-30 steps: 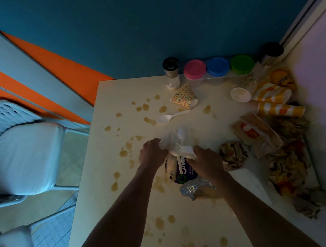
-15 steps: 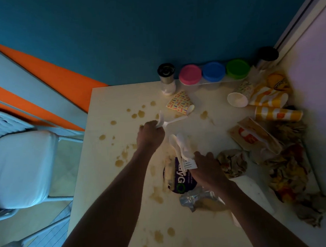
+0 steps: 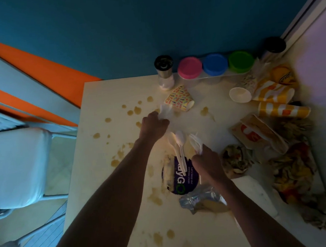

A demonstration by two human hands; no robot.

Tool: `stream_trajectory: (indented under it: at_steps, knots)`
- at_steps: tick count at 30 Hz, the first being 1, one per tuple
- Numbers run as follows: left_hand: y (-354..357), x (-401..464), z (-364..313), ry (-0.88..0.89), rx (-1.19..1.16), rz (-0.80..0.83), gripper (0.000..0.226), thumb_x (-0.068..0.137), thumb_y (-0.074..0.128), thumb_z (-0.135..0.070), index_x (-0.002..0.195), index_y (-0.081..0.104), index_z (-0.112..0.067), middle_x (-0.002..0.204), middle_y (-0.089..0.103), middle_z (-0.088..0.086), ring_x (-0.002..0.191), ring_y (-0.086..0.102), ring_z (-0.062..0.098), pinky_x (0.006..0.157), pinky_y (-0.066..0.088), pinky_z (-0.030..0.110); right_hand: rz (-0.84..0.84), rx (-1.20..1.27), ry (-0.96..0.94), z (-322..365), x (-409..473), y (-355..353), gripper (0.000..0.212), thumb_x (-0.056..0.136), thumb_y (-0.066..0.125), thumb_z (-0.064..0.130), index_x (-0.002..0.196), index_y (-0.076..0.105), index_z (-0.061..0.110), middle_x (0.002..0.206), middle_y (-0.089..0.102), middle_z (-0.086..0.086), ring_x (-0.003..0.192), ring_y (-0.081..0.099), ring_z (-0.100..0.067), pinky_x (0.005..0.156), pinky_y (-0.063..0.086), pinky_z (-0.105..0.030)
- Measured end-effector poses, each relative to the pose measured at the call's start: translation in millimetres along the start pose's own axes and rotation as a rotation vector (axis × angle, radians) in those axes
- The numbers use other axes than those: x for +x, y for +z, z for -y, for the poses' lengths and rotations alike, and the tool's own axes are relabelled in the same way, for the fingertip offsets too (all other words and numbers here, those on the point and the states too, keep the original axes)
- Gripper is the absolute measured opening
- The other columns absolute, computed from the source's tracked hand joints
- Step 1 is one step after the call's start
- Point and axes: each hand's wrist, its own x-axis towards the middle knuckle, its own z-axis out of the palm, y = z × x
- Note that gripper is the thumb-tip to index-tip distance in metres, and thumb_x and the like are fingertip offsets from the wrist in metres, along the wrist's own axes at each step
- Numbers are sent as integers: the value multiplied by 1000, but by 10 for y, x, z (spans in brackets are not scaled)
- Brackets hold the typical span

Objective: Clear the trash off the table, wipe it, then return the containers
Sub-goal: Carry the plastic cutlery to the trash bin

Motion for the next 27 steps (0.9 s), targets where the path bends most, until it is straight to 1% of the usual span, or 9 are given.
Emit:
stream_trajectory:
  at_steps: [3,5,7,11,15,18,21,25,27]
  knots:
    - [-155,-265,150,-156,-252,-105,32,84,74,-28,106,68,-6,86,71,6,78,71,25,72,61,39,-16,-9,26,56,31,96,10,82,54,15,92,54,15,84,60,-3,78,61,-25,68,44,-31]
    - [-231,-476,264,-235,-355,-146,32,82,79,-37,91,68,-8,73,70,3,66,69,20,65,59,35,-49,-16,-5,95,21,149,16,85,54,19,99,57,11,88,62,-5,83,61,-27,73,47,-34]
    - [-281,-701,340,-302,-464,-168,41,85,75,-49,84,67,-9,63,66,2,53,60,15,56,49,30,-85,-3,-45,127,27,179,24,89,52,24,105,60,8,93,66,-10,87,65,-30,76,53,-38]
    - [-239,-1051,441,-417,-651,-183,49,94,62,-53,80,67,-6,68,67,4,52,53,12,53,41,25,-109,23,-95,155,74,191,34,90,40,28,105,59,4,100,66,-20,95,64,-40,83,53,-47]
    - [-64,-1210,451,-417,-618,-115,46,99,57,-47,76,65,-8,68,68,6,56,58,16,59,45,27,-112,27,-135,175,93,183,26,98,47,19,117,55,3,112,64,-21,105,61,-40,87,50,-45]
    - [150,-1209,390,-360,-551,-24,32,98,59,-40,88,64,-10,73,66,6,61,59,20,60,49,36,-79,-9,-169,146,87,201,38,98,54,31,128,55,8,119,65,-16,111,61,-36,91,50,-41]
    - [335,-1174,273,-346,-429,-6,26,91,63,-35,103,67,-12,87,72,6,73,65,23,70,57,42,-100,24,-152,113,115,196,53,94,57,50,128,58,9,116,68,-16,109,64,-35,88,52,-39]
    - [517,-1148,134,-336,-247,-25,30,89,64,-36,106,67,-12,94,71,7,81,66,25,62,49,30,-106,59,-124,38,158,150,63,85,59,63,126,59,15,110,70,-12,101,66,-32,83,55,-41]
    - [568,-1127,97,-357,-213,-31,32,88,63,-36,106,69,-10,92,71,7,81,68,26,63,52,31,-95,-9,-133,-1,166,134,73,77,53,74,128,56,21,110,70,-9,100,67,-31,81,56,-42]
